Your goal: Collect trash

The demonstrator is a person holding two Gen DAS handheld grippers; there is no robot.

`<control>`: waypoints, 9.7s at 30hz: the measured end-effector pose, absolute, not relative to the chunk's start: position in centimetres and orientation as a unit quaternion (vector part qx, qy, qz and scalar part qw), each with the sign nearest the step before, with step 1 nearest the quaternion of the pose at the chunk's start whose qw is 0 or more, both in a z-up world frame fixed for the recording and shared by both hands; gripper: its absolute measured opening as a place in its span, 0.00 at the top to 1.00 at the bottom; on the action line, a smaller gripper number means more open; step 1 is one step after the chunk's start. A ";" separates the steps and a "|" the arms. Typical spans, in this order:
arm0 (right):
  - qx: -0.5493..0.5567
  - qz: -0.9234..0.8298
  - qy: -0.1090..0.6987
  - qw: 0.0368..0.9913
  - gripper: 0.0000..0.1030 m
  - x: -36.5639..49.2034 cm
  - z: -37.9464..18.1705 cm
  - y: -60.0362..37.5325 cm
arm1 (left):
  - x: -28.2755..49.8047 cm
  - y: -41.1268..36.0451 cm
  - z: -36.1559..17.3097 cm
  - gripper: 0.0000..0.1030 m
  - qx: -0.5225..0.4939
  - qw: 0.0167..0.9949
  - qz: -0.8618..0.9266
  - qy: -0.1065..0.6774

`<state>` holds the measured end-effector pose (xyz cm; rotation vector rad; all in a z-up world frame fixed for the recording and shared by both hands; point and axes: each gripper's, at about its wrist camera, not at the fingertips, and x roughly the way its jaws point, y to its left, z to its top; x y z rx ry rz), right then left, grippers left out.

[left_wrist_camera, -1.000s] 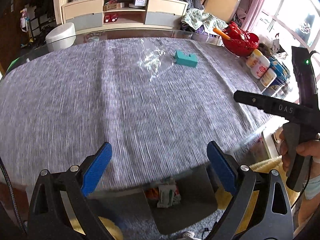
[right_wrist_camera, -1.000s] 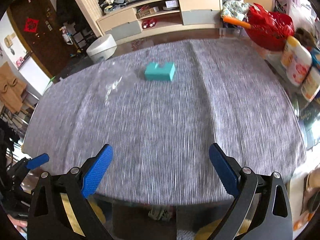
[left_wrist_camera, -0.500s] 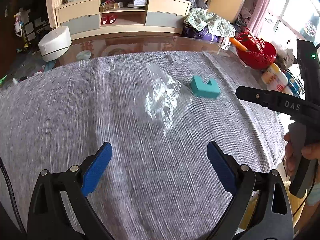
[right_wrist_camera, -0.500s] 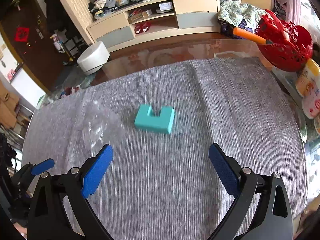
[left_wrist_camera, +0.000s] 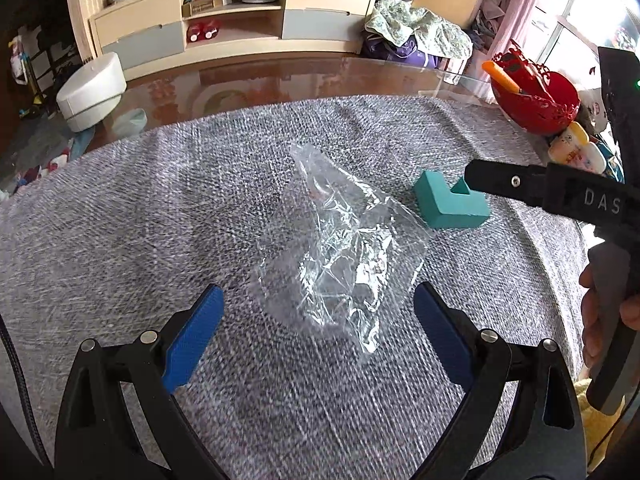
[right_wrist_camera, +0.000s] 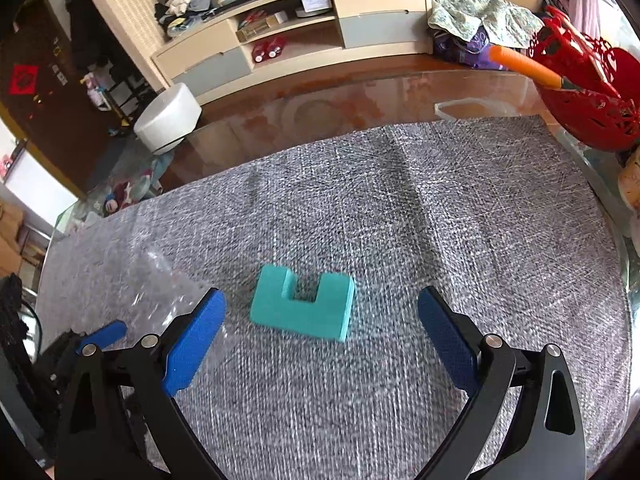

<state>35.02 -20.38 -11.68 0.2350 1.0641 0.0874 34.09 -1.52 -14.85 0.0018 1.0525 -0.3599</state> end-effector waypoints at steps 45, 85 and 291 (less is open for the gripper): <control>0.042 0.067 0.474 0.877 0.36 19.3 -6.3 -18.8 | 18.2 -0.5 -9.6 0.80 0.006 0.867 -0.162 0.471; 0.095 0.104 0.600 0.788 0.35 3.7 -22.3 -18.8 | 2.1 -5.8 -24.8 0.72 0.016 0.778 -0.186 0.600; 0.044 0.034 0.166 0.985 0.03 -3.8 9.3 -22.4 | -3.6 0.4 8.3 0.08 -0.035 0.979 -0.009 0.201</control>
